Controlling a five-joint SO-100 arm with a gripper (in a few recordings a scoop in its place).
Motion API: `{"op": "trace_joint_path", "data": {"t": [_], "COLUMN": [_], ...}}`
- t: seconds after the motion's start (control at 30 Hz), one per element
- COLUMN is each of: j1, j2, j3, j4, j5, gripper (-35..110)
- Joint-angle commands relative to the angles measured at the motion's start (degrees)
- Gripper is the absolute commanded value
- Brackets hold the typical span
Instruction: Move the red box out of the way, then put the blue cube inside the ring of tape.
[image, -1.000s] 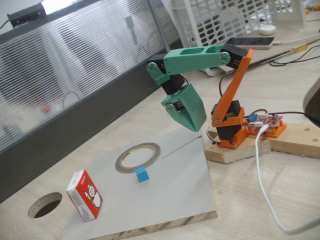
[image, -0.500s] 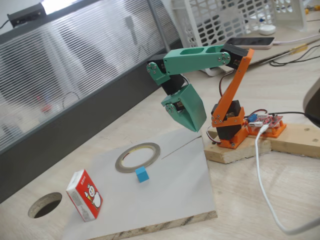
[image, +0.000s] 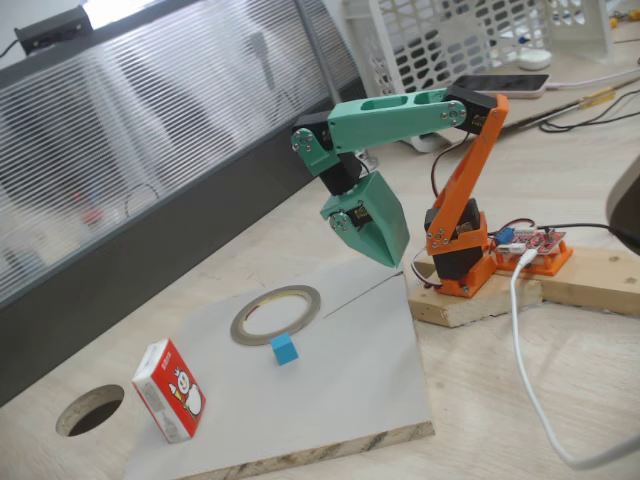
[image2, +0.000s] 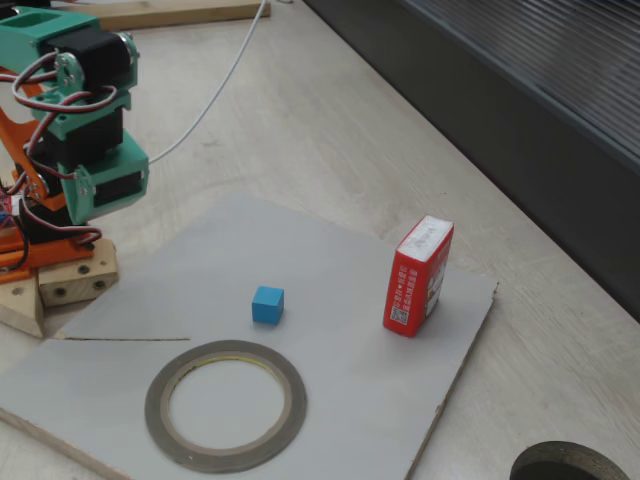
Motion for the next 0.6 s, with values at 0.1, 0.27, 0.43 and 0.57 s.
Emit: {"op": "trace_joint_path", "data": {"t": [0.1,0.27,0.43,0.57], "j1": [-4.8,-10.8,-15.6,-16.2], "j2": [0.6,0.6,0.6,0.5], "j3": [0.5,0.5,0.5,-0.2], "j4": [1.0,1.0,1.0,0.9], "j5": [0.4,0.4,0.4,0.4], "gripper": [0,0,0,0]}}
